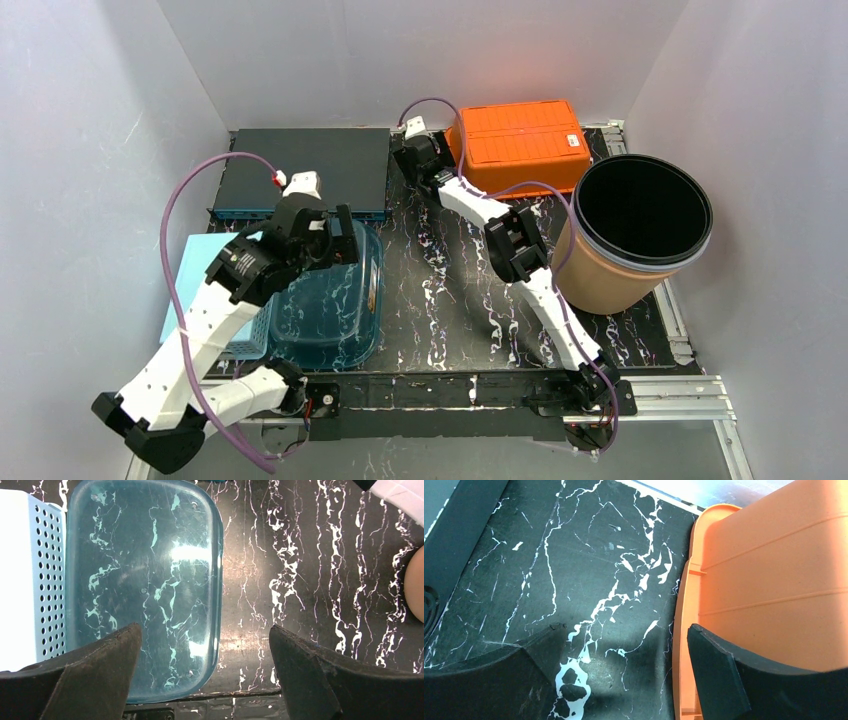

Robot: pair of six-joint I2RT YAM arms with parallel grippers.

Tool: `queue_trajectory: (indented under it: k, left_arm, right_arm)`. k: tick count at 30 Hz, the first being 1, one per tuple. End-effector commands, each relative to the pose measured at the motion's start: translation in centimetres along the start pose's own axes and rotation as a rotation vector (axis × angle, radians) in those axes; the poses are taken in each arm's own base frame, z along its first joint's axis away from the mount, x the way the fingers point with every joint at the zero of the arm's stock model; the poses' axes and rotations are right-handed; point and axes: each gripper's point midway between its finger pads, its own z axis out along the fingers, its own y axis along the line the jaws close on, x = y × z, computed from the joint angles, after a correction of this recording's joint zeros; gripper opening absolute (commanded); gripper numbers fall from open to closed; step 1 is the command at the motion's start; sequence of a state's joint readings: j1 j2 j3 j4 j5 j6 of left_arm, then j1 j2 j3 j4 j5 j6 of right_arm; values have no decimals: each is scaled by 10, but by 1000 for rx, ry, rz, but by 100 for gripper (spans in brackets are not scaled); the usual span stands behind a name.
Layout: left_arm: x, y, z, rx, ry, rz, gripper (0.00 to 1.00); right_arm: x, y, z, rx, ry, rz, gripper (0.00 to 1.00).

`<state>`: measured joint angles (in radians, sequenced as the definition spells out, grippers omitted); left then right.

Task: Turn the large container upside down

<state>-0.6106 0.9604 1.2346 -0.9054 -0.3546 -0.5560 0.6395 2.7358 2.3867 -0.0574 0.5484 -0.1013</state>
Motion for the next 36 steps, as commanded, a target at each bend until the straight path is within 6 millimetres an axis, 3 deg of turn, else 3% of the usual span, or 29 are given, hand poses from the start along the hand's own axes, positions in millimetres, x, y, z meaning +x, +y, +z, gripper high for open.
queue_trajectory:
  k: [1, 11, 17, 24, 31, 36]
  left_arm:
    - [0, 5, 1, -63, 52, -5, 97]
    - [19, 2, 15, -136, 128, -190, 97]
    - [21, 8, 14, -170, 112, -253, 97]
    - [21, 9, 12, -177, 106, -289, 96]
    - [23, 10, 14, -183, 110, -291, 96]
    - [24, 6, 16, -175, 125, -285, 96]
  right_arm:
    - [-28, -18, 10, 46, -98, 93, 99]
    - [-10, -51, 25, 90, -74, 226, 99]
    - [-7, -67, 20, 134, -61, 273, 99]
    - [8, -105, 21, 178, -26, 319, 99]
    - [12, -108, 9, 104, -20, 332, 99]
    - [15, -126, 5, 197, -6, 327, 99]
